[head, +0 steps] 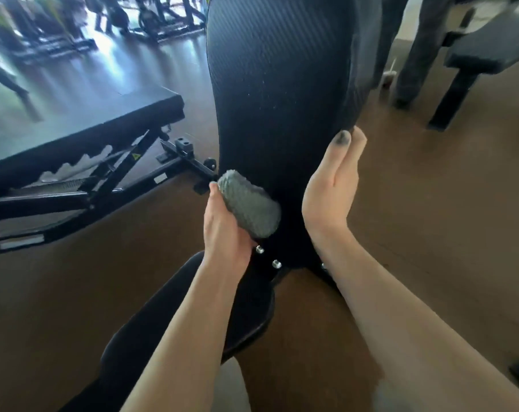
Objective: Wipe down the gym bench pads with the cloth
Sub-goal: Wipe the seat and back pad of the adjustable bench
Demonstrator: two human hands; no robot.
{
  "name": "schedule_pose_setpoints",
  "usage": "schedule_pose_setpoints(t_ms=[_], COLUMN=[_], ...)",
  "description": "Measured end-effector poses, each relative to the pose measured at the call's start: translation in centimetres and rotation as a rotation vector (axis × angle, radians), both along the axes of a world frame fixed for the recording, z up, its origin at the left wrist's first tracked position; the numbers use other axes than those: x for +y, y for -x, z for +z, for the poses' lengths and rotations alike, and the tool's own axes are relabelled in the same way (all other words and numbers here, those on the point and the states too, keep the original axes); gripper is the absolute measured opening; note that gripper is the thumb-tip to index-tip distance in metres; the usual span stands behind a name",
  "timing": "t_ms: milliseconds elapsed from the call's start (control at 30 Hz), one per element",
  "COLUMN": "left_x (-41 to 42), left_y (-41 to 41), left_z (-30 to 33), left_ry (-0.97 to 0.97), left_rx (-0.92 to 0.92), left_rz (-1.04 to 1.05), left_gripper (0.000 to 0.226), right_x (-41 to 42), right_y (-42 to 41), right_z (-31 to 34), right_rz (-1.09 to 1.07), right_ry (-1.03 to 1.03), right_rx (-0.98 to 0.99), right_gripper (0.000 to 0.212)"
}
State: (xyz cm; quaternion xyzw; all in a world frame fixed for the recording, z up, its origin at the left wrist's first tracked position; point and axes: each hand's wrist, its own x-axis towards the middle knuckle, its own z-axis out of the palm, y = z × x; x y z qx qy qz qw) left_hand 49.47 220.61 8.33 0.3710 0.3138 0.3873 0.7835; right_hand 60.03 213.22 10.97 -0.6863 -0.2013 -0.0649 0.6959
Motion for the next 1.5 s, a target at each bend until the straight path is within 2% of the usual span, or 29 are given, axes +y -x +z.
schedule_pose_setpoints(t_ms=[100,200,367,467,567,733,900,1000,1100,1233,1367,1500], left_x=[-0.6,-0.8,1.2,0.5,0.0,-0.8,-0.6,0.9,3.1,4.8,2.2,2.5], left_y=[-2.7,-5.2,-8.8,-10.5,-11.4,-11.1,-11.2,-11.5,-11.6,-11.7,-12.2,-12.1], left_z=[6.7,10.2,11.3,11.4,11.0,9.6,9.6,10.6,12.2,14.3,15.2,17.2], left_ry=[-0.206,-0.463,-0.373,-0.584,-0.733,-1.020,-1.113,-1.058,-0.957,-0.907,-1.113,-1.271], left_rx=[-0.095,0.102,0.167,0.294,0.360,0.279,0.247,0.222,0.298,0.331,0.199,0.226], left_rz=[0.140,0.338,0.474,0.660,0.763,0.757,0.699,0.719,0.743,0.750,0.676,0.672], left_gripper=[0.038,0.038,0.044,0.042,0.038,0.036,0.032,0.033,0.034,0.033,0.031,0.036], right_x=[-0.1,-0.4,-0.5,-0.5,-0.3,0.0,-0.1,-0.3,-1.1,-0.8,0.9,0.9], right_y=[-0.5,-0.9,-1.6,-1.4,-1.3,-1.4,-1.7,-1.7,-2.1,-3.4,-3.7,-3.1], right_z=[-0.4,-0.8,-1.1,-1.2,-1.5,-1.8,-1.8,-1.4,2.1,10.2,13.0,12.9], right_rz=[0.025,0.055,0.085,0.080,0.063,0.024,0.040,0.102,0.164,0.129,-0.010,-0.088], right_ry=[-0.012,-0.044,-0.023,-0.004,-0.002,-0.063,-0.074,-0.071,-0.127,-0.148,-0.036,-0.048], right_rx=[-0.052,-0.126,-0.181,-0.162,-0.147,-0.203,-0.186,-0.125,-0.072,-0.262,-0.321,-0.267], right_gripper=[0.032,0.038,0.048,0.053,0.056,0.051,0.050,0.049,0.042,0.057,0.042,0.044])
